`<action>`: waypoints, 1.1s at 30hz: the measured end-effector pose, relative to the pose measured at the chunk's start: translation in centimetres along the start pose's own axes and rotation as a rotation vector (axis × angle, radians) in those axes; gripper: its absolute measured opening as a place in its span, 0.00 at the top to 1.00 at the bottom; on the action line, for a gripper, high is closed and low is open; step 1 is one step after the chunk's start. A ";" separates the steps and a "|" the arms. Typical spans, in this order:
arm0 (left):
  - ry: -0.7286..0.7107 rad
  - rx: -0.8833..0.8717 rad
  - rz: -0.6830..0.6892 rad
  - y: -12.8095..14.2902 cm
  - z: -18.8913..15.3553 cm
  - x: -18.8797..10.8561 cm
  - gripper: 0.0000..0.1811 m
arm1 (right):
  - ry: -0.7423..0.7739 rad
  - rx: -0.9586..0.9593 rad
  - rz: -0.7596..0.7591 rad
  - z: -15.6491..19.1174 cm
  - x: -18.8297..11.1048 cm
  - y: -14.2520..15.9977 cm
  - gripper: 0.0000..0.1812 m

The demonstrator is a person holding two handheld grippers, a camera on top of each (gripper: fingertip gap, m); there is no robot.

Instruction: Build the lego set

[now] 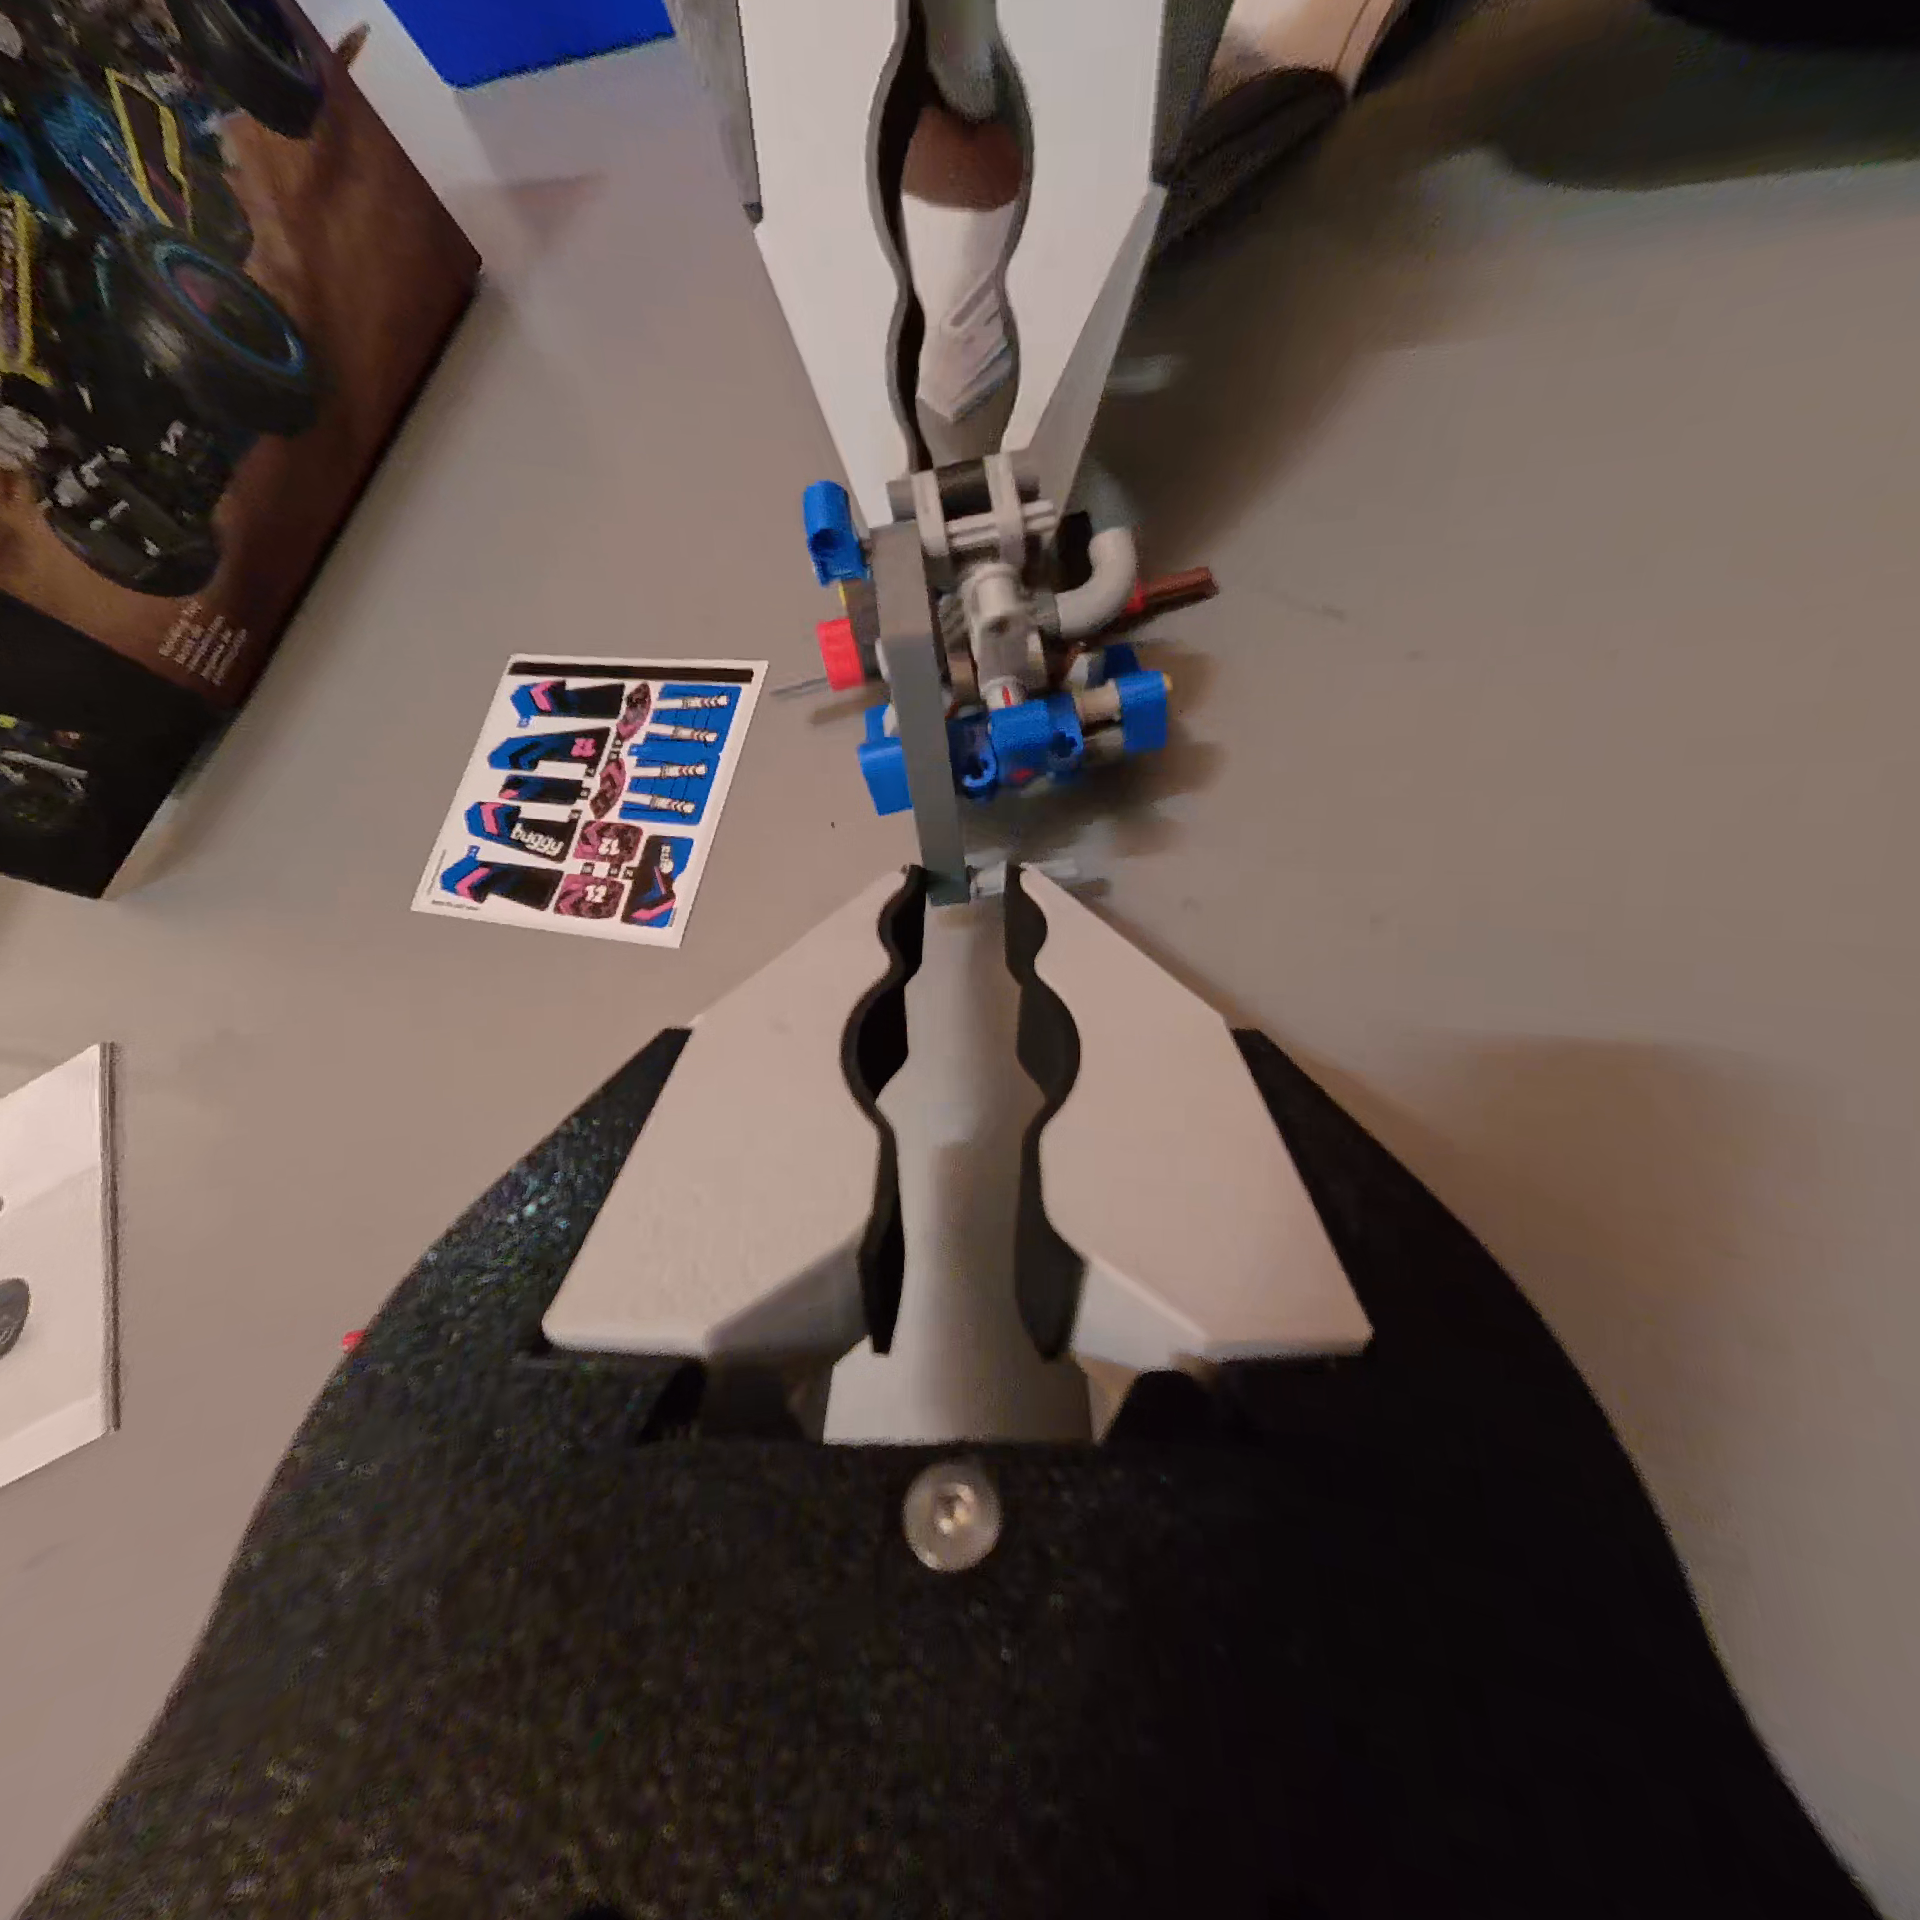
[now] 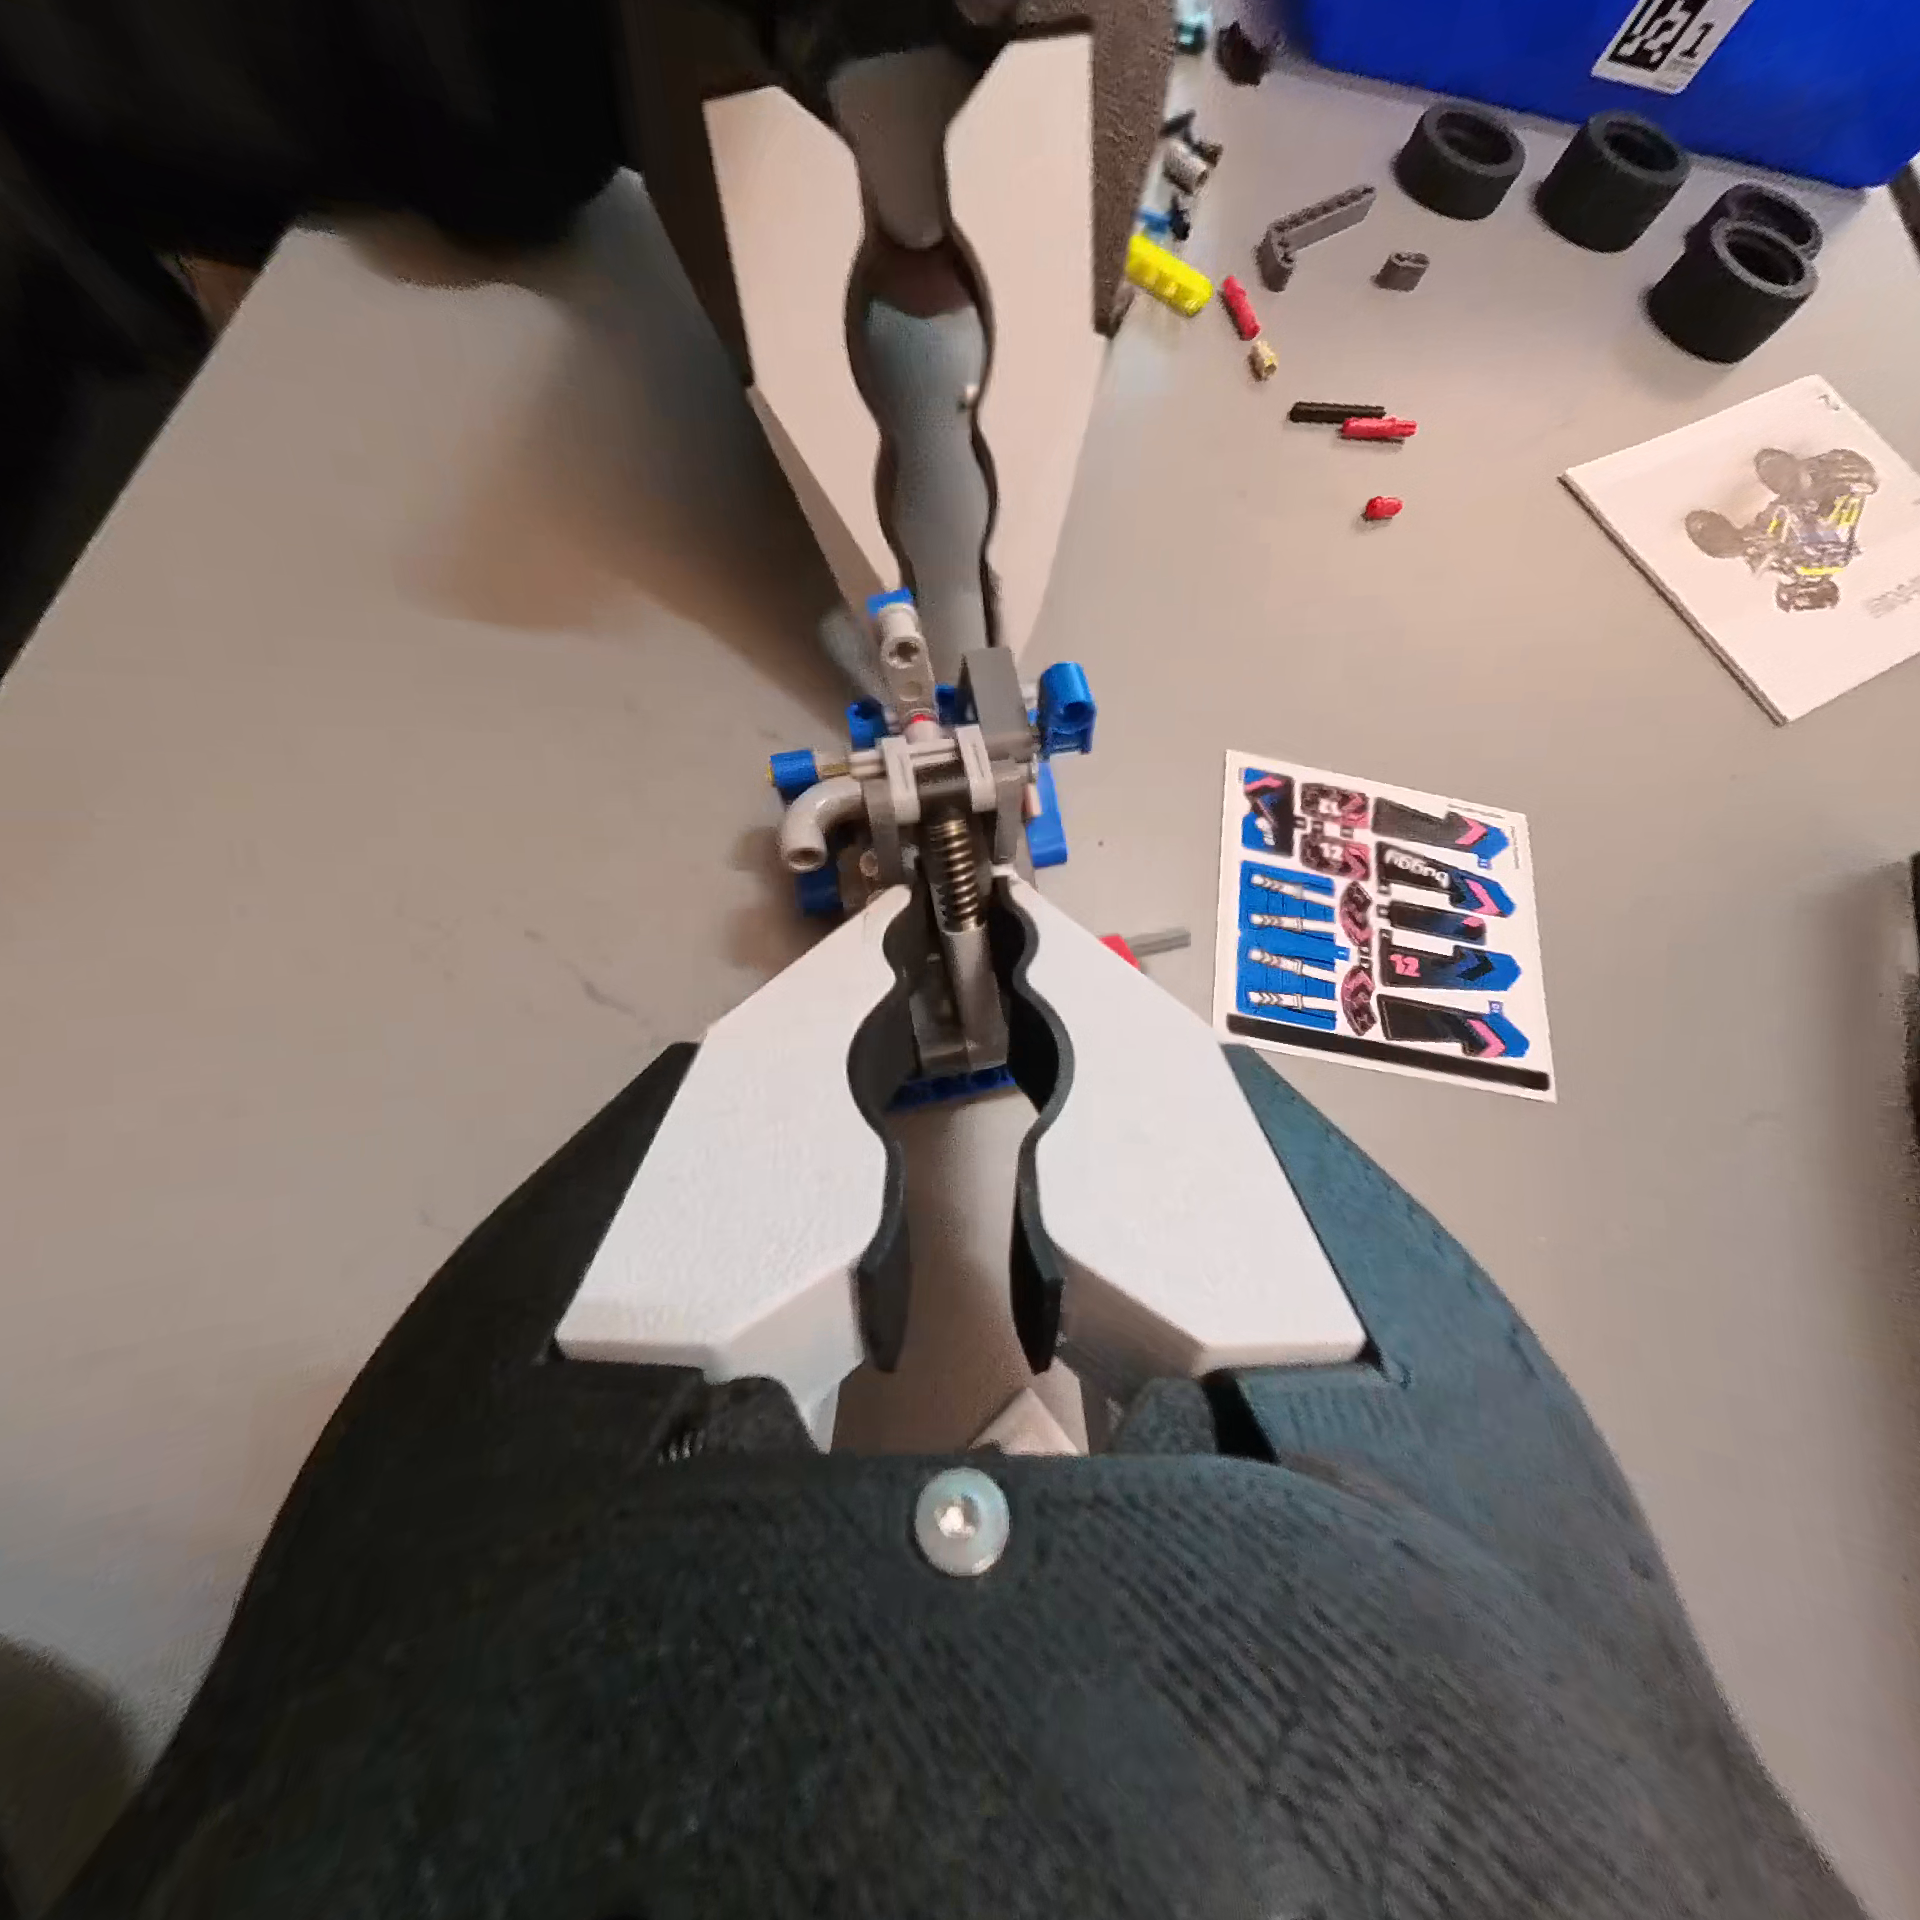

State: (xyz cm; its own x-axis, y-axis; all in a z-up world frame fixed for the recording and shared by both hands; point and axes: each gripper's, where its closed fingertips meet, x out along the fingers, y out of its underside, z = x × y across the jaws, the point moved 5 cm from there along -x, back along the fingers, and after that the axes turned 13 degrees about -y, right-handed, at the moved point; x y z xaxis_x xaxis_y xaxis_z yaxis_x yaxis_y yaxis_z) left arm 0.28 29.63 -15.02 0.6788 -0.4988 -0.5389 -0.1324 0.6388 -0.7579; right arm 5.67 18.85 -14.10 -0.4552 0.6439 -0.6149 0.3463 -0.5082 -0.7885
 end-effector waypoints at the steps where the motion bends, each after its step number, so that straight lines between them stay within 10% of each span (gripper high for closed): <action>1: 0.001 -0.014 -0.010 -0.1 0.1 -0.2 0.93 | -0.005 0.008 -0.013 -0.1 -0.1 0.0 0.94; 33: 0.081 -0.094 0.055 1.8 -0.3 -0.7 0.93 | -0.001 -0.146 0.185 -1.5 0.6 -0.9 0.92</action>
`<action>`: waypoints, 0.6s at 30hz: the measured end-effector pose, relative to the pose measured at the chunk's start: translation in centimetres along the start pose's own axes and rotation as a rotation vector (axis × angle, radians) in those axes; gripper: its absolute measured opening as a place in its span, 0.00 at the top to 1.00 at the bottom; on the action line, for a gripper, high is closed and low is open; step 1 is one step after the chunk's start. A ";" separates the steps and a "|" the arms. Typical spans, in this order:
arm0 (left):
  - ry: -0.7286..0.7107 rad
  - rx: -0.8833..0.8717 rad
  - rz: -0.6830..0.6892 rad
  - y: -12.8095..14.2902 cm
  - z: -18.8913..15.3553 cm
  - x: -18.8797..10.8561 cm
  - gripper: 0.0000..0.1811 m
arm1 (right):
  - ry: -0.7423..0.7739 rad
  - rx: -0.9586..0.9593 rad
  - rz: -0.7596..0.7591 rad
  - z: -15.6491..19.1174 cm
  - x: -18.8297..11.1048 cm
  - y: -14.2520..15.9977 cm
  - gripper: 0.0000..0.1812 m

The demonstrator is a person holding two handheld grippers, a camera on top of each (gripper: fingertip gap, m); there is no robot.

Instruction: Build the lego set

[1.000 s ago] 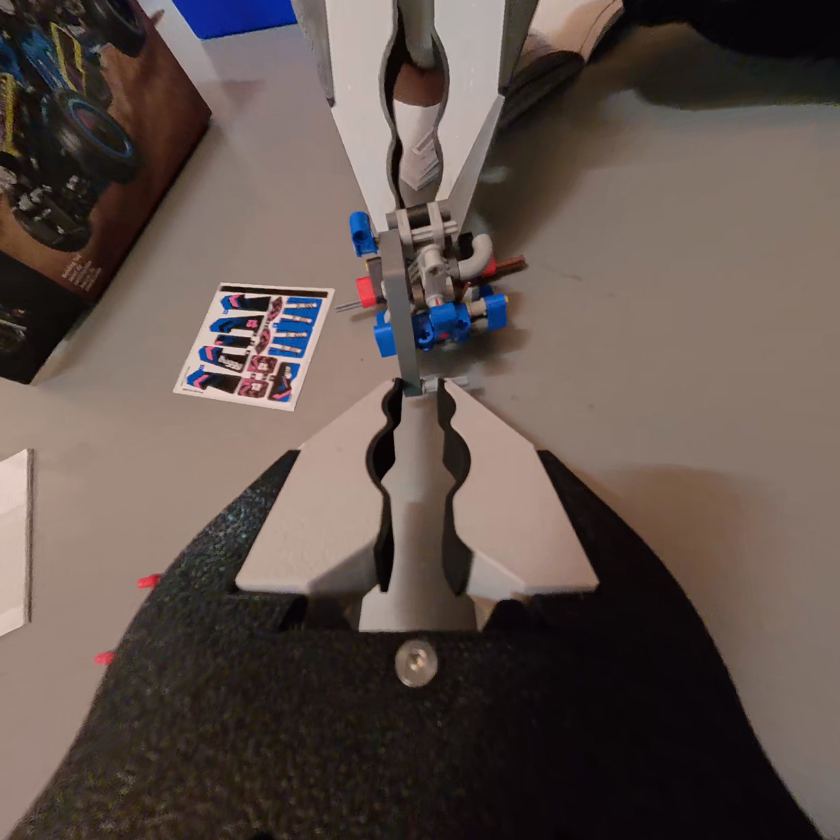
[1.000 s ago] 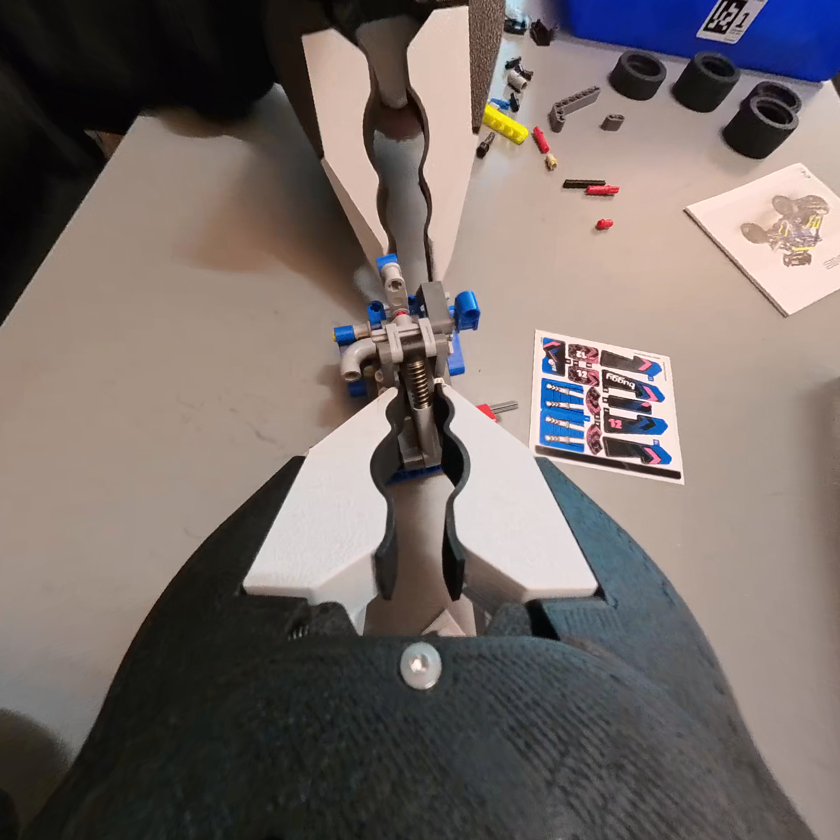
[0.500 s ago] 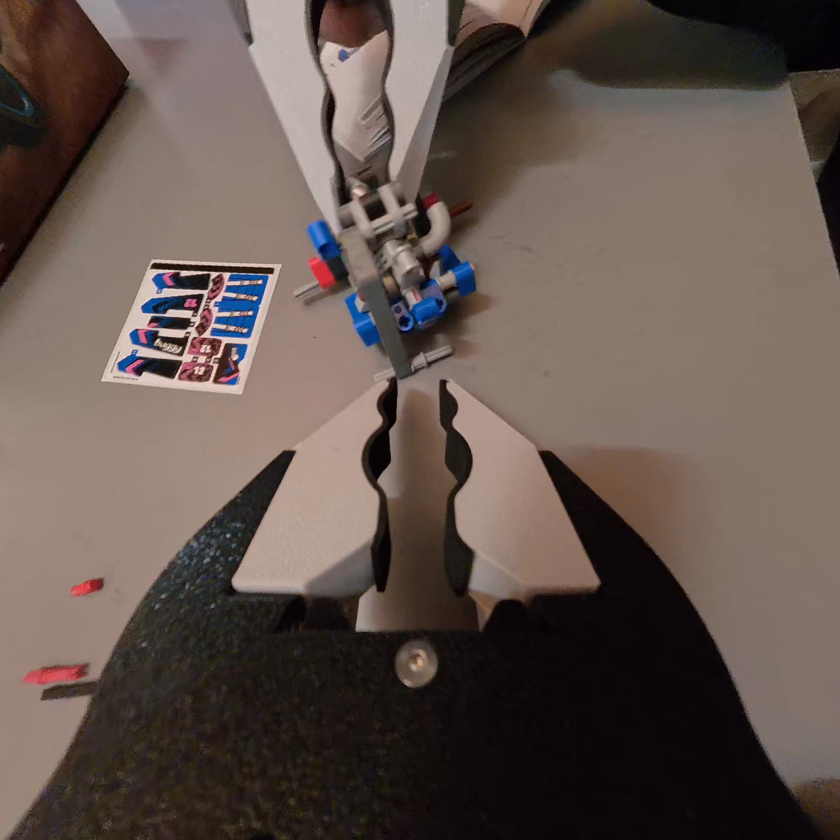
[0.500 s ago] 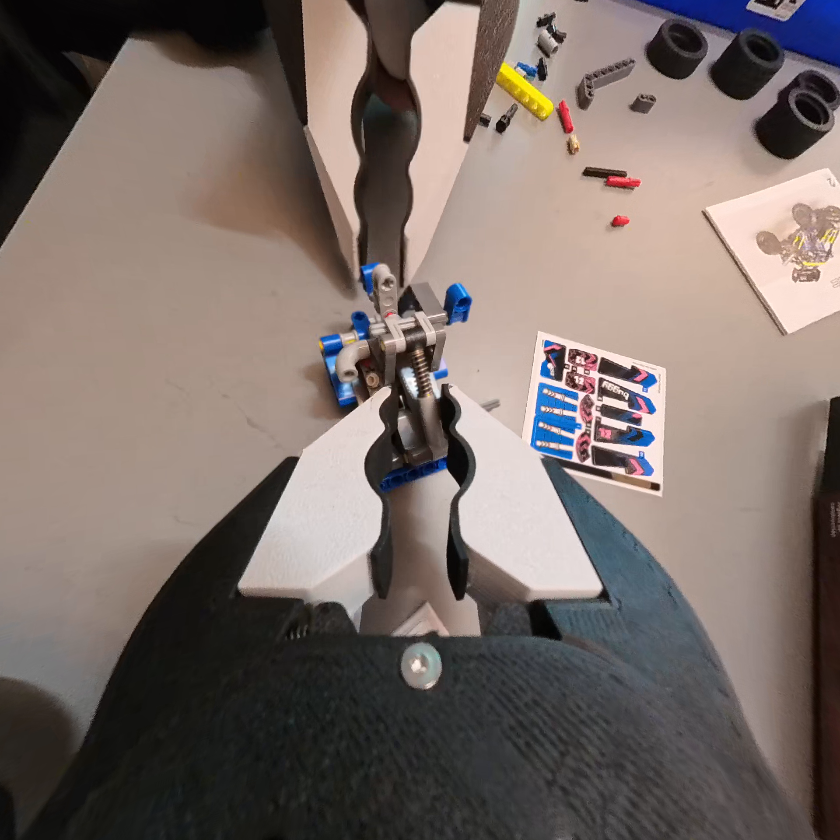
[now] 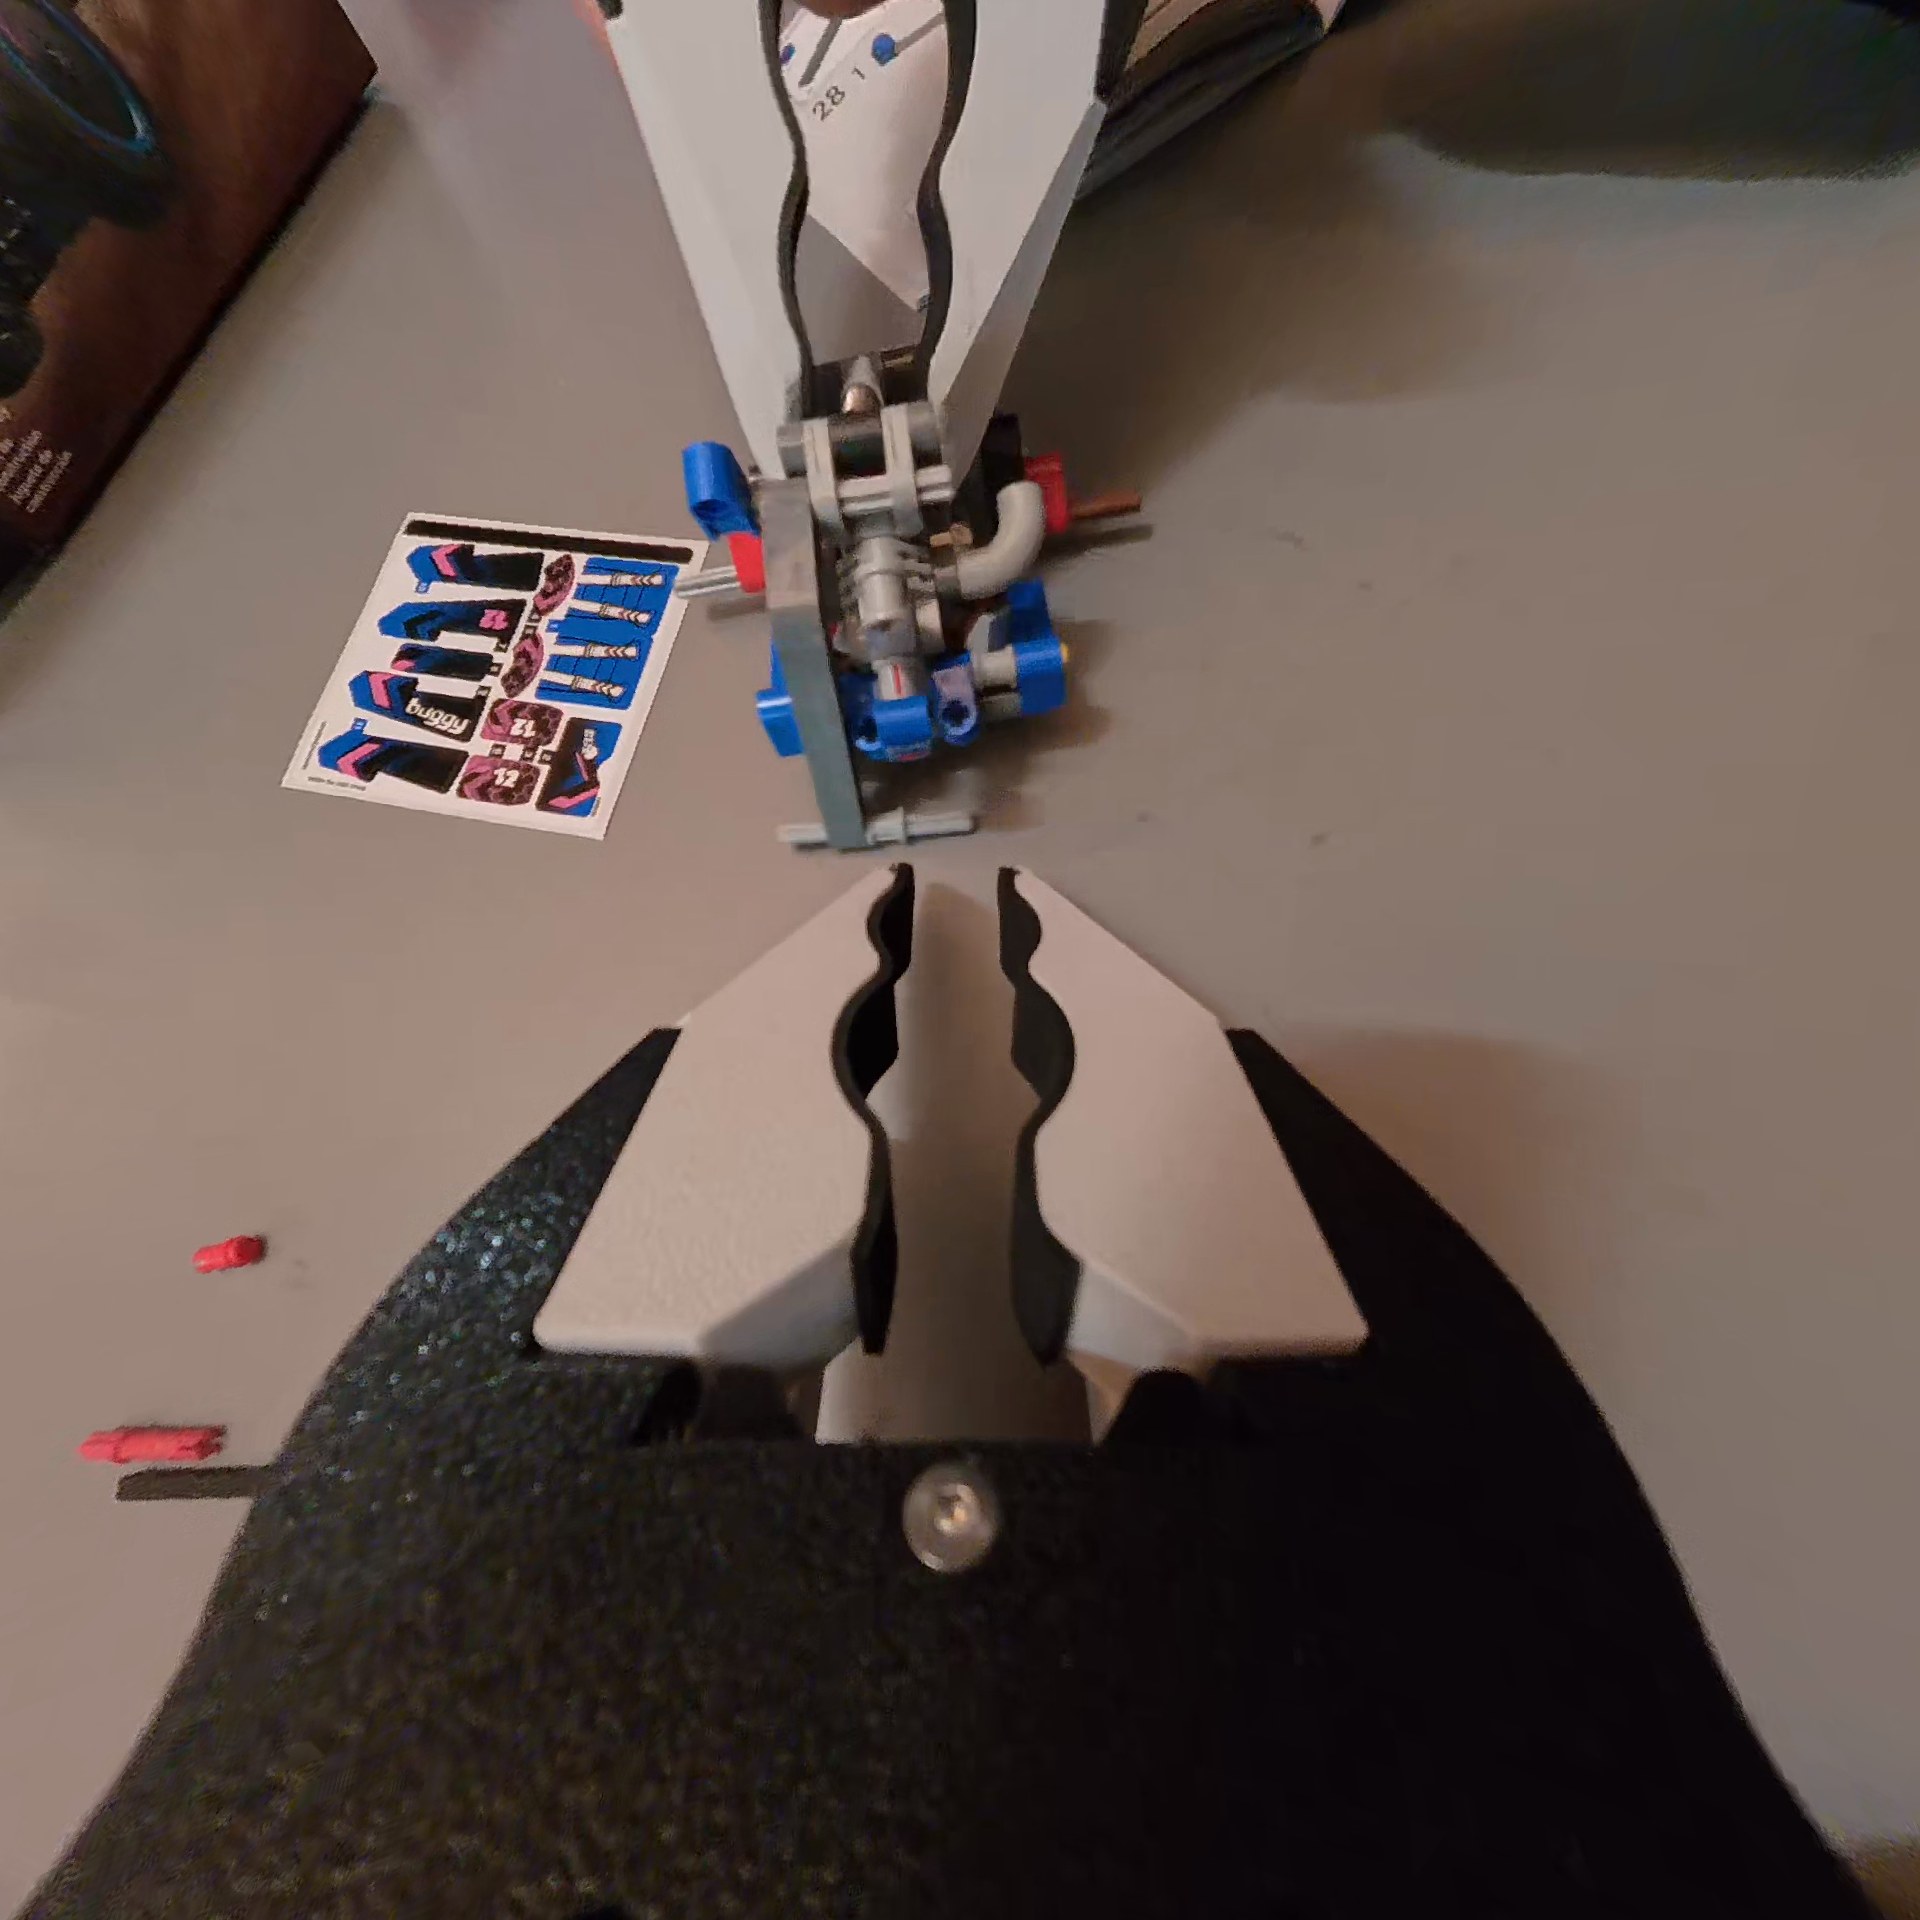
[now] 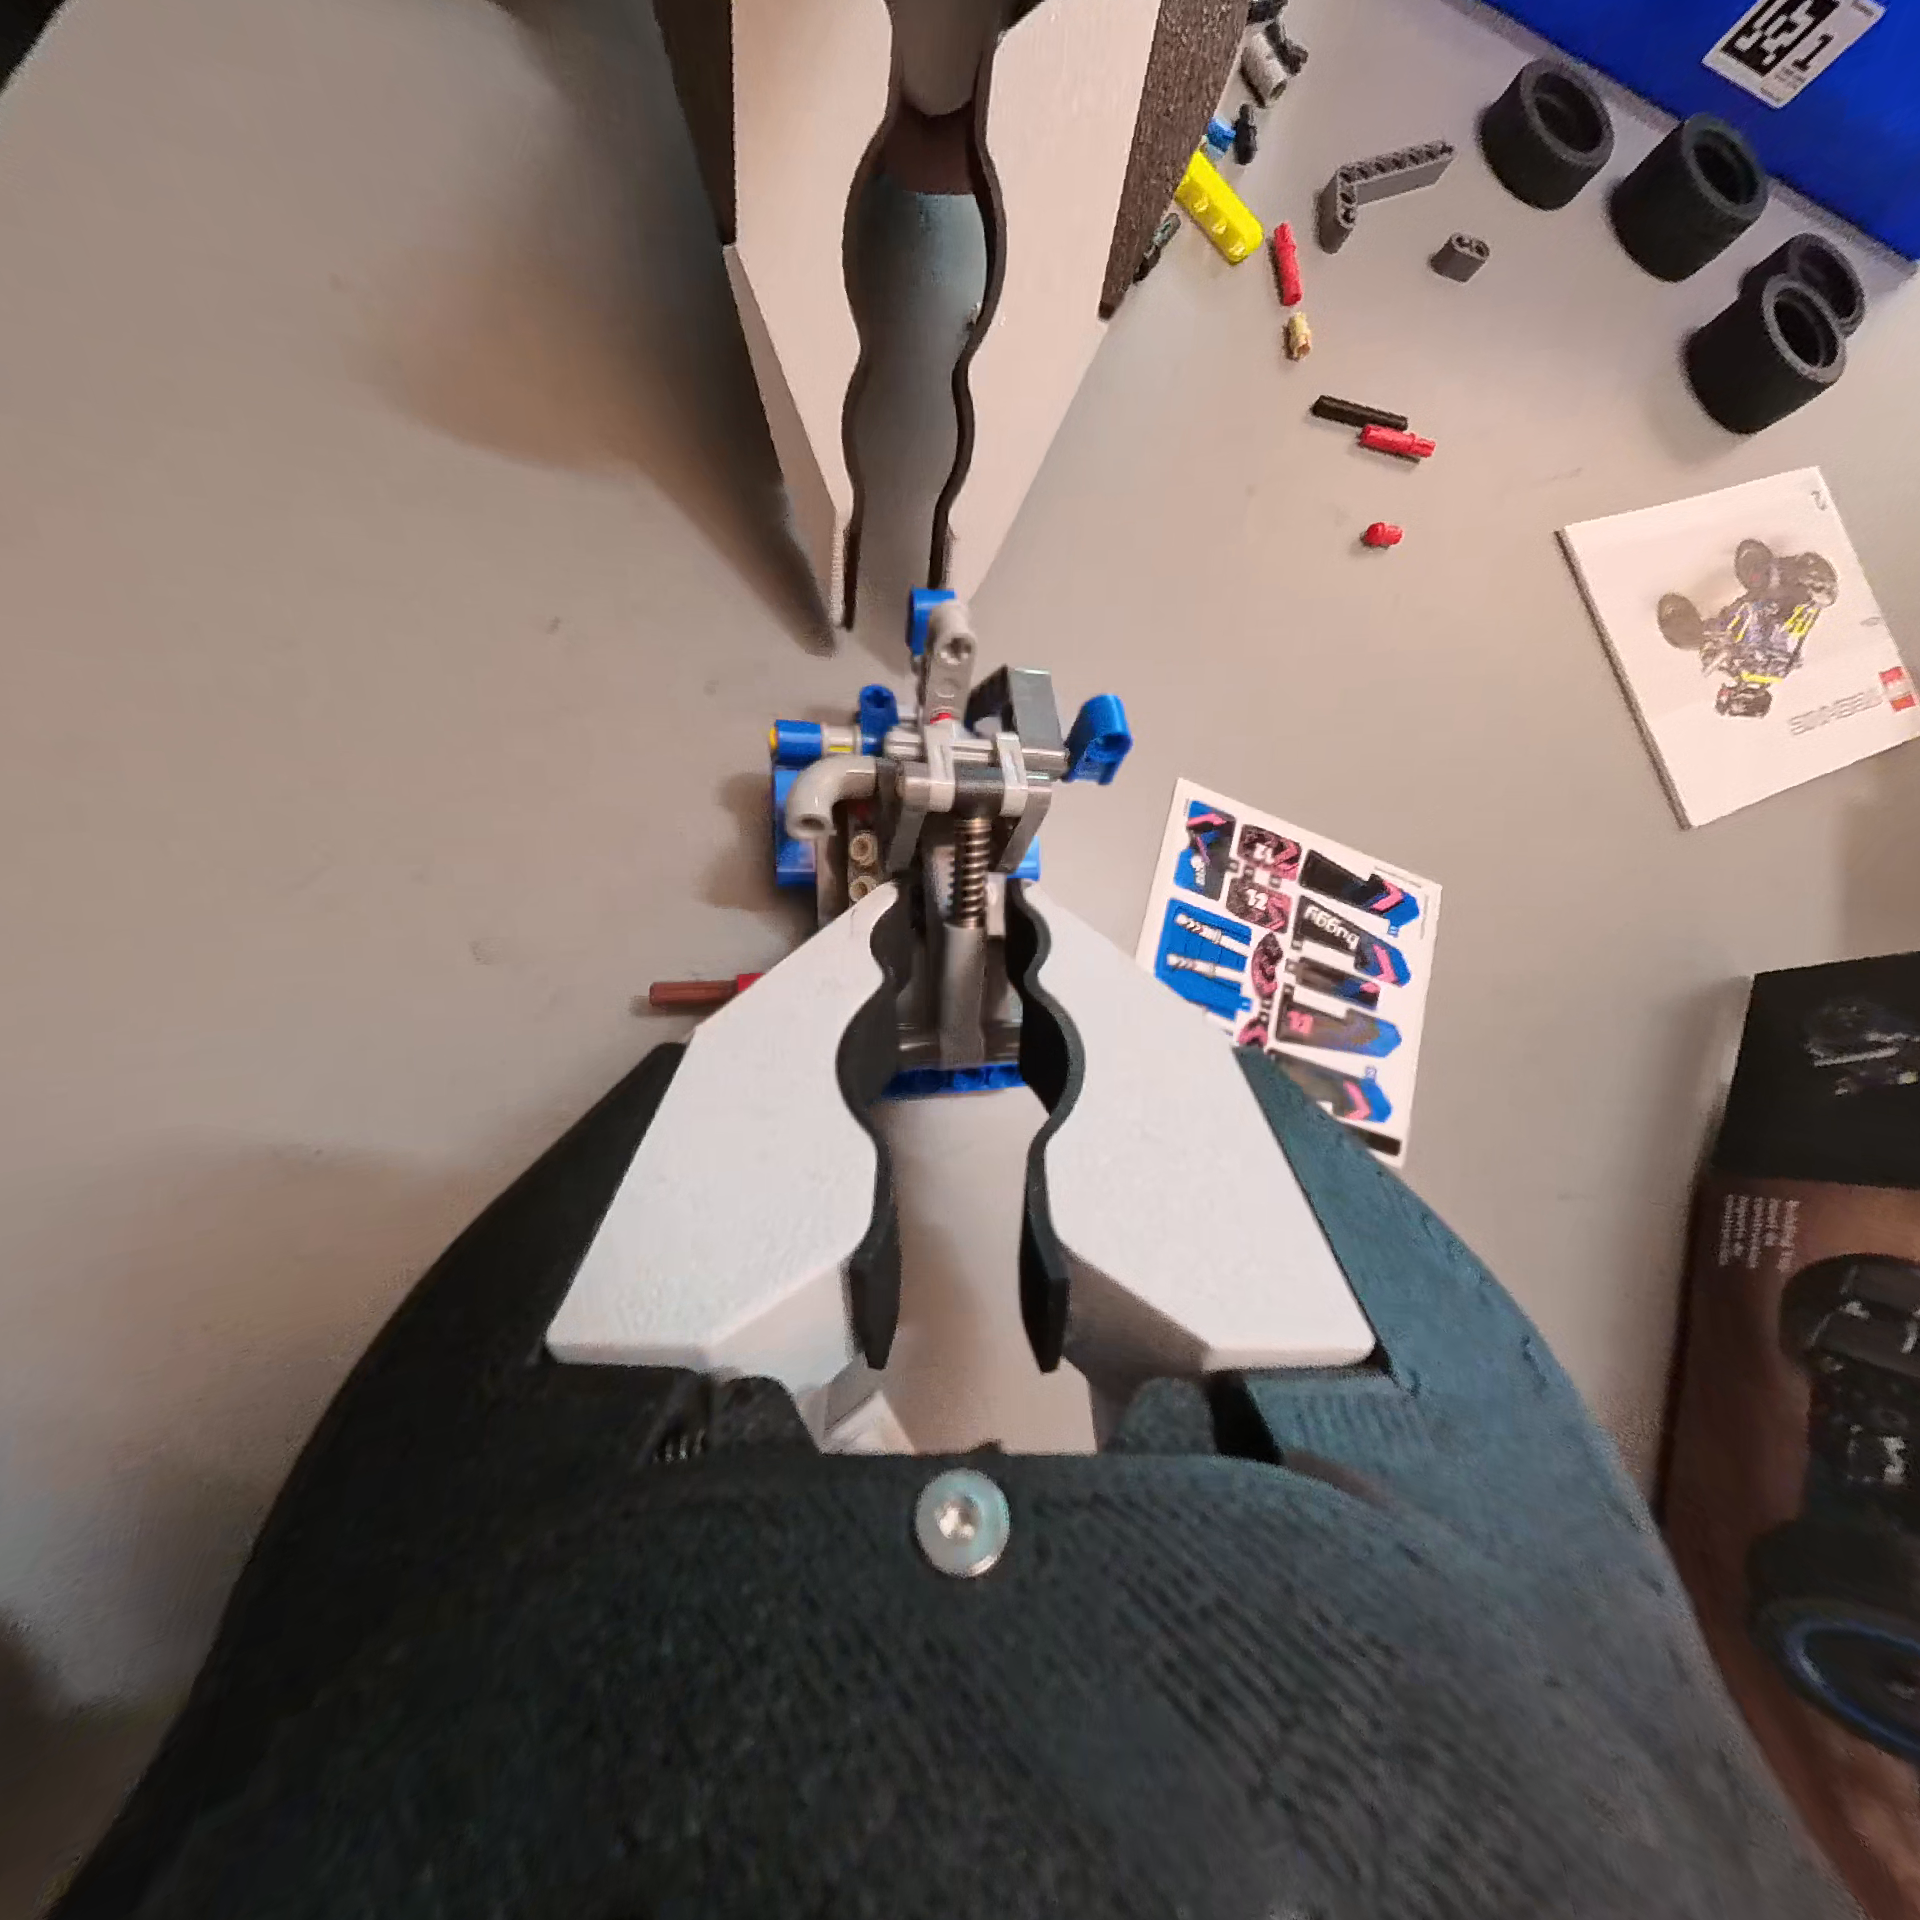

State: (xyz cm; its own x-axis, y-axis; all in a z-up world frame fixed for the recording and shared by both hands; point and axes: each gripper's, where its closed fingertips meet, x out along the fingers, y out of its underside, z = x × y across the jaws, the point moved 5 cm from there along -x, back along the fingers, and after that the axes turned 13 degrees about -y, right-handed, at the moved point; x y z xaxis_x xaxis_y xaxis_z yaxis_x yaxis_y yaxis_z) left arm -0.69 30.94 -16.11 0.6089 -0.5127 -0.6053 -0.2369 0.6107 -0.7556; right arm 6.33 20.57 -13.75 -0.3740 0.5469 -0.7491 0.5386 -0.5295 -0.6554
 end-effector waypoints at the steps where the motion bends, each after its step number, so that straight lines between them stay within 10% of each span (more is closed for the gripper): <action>1: 0.004 -0.011 -0.003 0.0 0.0 0.0 0.93 | -0.003 -0.008 0.010 -0.2 0.1 0.0 0.91; 11: -0.007 -0.028 -0.012 0.2 0.3 -0.6 0.93 | 0.243 0.035 0.107 1.9 -4.3 0.2 0.75; 18: 0.079 -0.005 -0.102 -2.7 -1.4 -2.7 0.93 | 0.512 0.535 0.206 14.1 -12.4 7.4 0.78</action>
